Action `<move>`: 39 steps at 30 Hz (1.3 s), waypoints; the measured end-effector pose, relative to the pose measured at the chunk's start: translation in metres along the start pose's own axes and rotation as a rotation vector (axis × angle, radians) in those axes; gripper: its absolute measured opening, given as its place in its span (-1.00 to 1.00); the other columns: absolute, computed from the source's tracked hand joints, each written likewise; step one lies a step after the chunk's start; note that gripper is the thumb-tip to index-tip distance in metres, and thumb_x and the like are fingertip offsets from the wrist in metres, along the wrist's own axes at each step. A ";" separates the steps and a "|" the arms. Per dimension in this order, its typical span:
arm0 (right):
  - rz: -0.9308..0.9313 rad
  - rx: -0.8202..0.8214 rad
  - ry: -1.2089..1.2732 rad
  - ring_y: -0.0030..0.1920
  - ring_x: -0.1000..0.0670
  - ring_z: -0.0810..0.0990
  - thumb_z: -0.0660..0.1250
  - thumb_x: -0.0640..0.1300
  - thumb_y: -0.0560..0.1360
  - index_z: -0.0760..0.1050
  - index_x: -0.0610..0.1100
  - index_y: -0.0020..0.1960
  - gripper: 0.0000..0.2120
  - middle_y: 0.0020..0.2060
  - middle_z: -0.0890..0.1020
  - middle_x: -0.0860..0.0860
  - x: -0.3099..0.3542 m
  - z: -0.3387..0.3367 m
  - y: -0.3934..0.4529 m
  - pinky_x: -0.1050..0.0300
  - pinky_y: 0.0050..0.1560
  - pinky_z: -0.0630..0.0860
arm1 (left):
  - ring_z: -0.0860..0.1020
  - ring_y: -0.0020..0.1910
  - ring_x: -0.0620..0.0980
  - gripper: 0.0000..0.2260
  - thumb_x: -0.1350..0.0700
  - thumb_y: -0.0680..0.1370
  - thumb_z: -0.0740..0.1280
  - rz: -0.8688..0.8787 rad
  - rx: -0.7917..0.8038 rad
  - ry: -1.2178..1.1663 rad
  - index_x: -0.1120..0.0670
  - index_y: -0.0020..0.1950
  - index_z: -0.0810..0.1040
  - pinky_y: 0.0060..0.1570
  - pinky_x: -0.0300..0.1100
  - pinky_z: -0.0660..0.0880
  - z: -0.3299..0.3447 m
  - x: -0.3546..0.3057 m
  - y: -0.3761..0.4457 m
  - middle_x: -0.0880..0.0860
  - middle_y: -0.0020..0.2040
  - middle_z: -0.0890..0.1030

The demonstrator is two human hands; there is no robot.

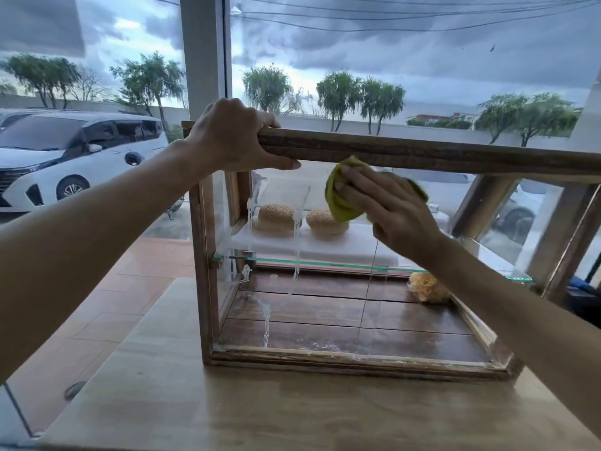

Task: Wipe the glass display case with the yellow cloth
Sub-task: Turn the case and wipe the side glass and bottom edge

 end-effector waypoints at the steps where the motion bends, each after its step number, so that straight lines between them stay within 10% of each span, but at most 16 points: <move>1: -0.018 0.014 -0.007 0.40 -0.12 0.37 0.13 -0.46 0.52 0.45 -0.24 0.34 -0.57 0.38 0.42 -0.16 -0.002 0.002 0.004 0.04 0.35 0.30 | 0.63 -0.29 0.06 -0.07 -0.61 0.17 -0.01 0.004 0.000 -0.001 0.03 0.16 0.61 -0.10 -0.08 0.58 0.000 0.000 0.000 0.05 -0.23 0.69; 30: -0.279 0.491 0.059 0.46 -0.03 0.23 -0.08 -0.20 0.66 0.09 -0.20 0.52 -0.57 0.49 0.22 -0.06 0.154 0.135 -0.177 0.07 0.54 -0.07 | 0.44 -0.35 -0.04 -0.09 -0.58 0.19 -0.01 -0.010 -0.001 -0.013 0.04 0.16 0.62 -0.08 -0.16 0.46 -0.001 0.001 -0.002 0.06 -0.28 0.67; 39: -0.259 0.462 0.129 0.43 0.02 0.32 0.04 -0.17 0.64 0.36 -0.11 0.41 -0.64 0.43 0.36 -0.02 0.153 0.102 -0.152 0.16 0.43 0.06 | 0.46 -0.36 -0.05 -0.09 -0.57 0.18 0.02 -0.005 0.041 -0.044 0.05 0.17 0.61 -0.09 -0.22 0.43 0.000 0.000 -0.001 0.07 -0.26 0.67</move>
Point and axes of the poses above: each hand's wrist, its own y-axis towards the middle knuckle, its own z-axis out of the palm, x = y × z, the point moved 10 cm from there along y, towards the middle knuckle
